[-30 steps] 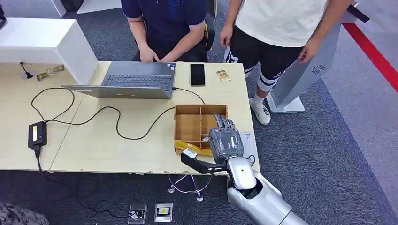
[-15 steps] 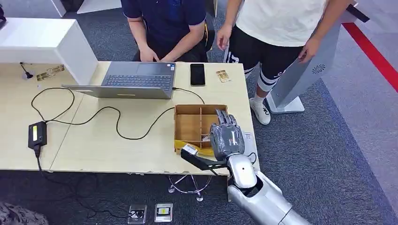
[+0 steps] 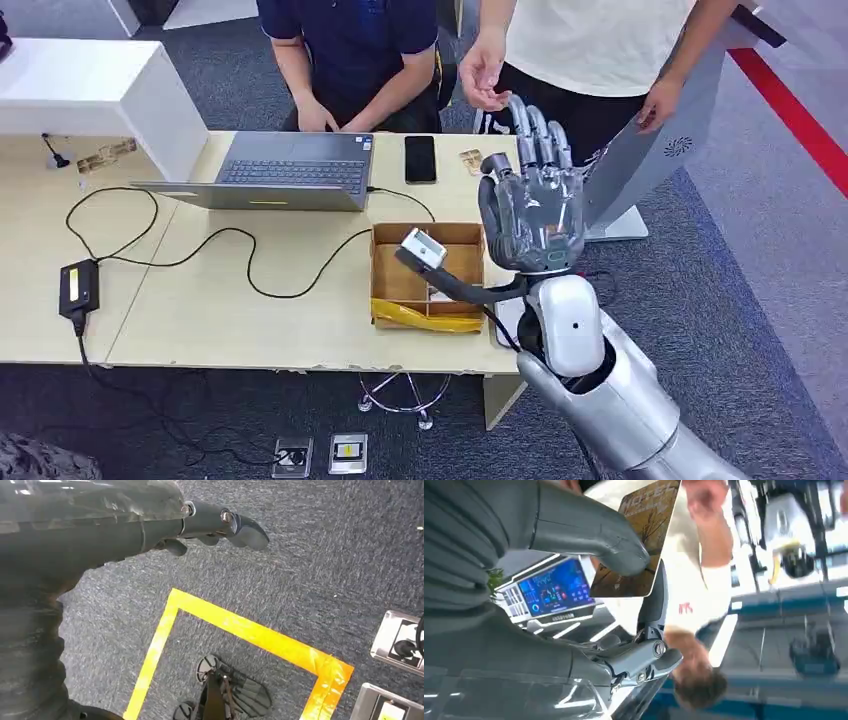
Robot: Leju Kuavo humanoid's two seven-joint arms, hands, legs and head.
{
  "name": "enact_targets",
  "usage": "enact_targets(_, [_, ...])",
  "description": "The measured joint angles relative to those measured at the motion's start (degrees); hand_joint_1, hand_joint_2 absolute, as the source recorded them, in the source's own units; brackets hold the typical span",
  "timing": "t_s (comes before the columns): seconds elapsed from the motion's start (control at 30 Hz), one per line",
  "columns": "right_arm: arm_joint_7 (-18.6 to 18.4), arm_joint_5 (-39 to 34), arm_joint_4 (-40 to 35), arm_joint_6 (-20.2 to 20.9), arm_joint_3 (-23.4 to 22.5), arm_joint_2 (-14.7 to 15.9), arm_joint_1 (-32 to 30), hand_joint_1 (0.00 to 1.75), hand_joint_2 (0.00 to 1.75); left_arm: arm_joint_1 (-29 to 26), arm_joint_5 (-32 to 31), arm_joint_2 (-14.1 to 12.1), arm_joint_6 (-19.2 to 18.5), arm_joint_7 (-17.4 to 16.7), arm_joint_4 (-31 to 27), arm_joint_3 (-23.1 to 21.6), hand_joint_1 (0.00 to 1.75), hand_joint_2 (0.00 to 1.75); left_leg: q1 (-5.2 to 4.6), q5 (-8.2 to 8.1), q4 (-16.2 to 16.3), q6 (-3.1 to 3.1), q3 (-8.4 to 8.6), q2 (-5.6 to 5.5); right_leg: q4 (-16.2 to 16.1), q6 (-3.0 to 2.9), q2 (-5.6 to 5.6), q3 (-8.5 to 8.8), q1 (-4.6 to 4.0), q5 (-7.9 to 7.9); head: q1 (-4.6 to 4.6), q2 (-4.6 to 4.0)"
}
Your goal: Pass the card to the sensor for recognition and then transmit it.
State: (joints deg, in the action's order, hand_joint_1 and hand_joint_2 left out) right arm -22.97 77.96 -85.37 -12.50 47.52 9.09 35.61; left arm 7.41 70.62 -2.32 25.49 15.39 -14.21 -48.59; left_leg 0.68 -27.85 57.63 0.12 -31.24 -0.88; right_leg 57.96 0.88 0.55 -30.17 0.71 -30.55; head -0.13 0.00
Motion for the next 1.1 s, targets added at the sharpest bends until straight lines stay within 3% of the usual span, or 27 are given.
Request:
enact_targets(0.3, [0.8, -2.2, -1.3, -3.3, -1.1, 0.2, 4.4, 1.75, 1.75, 0.9, -1.2, 0.2, 0.2, -0.5, 0.0, 0.0, 0.00, 1.75, 0.00, 0.00, 0.0, 0.00, -0.03, -0.01, 0.0, -0.01, -0.01, 0.02, -0.01, 0.01, 0.00, 0.00])
enact_targets(0.53, [1.3, -4.0, 13.4, -6.1, -0.5, -2.5, 12.7, 1.75, 1.75, 2.1, -1.6, 0.5, 0.2, -0.9, 0.0, -0.4, 0.00, 1.75, 0.00, 0.04, 0.0, 0.00, -0.06, -0.03, 0.0, -0.03, -0.05, 0.03, -0.01, 0.04, 0.00, 0.00])
enact_targets(0.77, [0.9, -5.7, 29.4, -6.1, 0.5, -5.9, 19.9, 1.75, 1.75, 2.2, -0.3, 0.8, 0.2, -0.3, 0.0, -0.4, 0.00, 1.75, 0.00, 0.04, 0.0, -0.01, -0.08, -0.10, 0.0, -0.03, -0.12, 0.02, -0.01, 0.04, 0.02, 0.00])
enact_targets(1.0, [-0.7, -6.2, 39.3, -4.4, 1.6, -7.1, 23.4, 1.75, 1.75, 2.0, 0.1, 0.9, 0.3, -0.2, 0.0, -0.4, 0.00, 1.75, -0.01, 0.04, 0.0, -0.01, -0.08, -0.12, 0.0, -0.03, -0.13, 0.01, 0.00, 0.04, 0.04, -0.02])
enact_targets(1.03, [-1.0, -6.3, 40.6, -4.2, 1.8, -7.1, 23.6, 0.00, 1.75, 1.9, 0.3, 0.9, 0.3, -0.2, 0.0, -0.4, 0.00, 1.75, -0.01, 0.05, 0.0, 0.00, -0.08, -0.14, 0.0, -0.03, -0.15, 0.01, 0.00, 0.04, 0.02, 0.00])
enact_targets(1.1, [-1.3, -6.3, 41.9, -3.8, 2.1, -7.1, 23.7, 0.00, 1.75, 1.6, 0.5, 0.9, 0.3, 0.0, 0.0, -0.4, 0.00, 1.75, -0.01, 0.05, 0.0, 0.00, -0.08, -0.13, 0.0, -0.03, -0.14, 0.01, 0.01, 0.04, 0.02, 0.00])
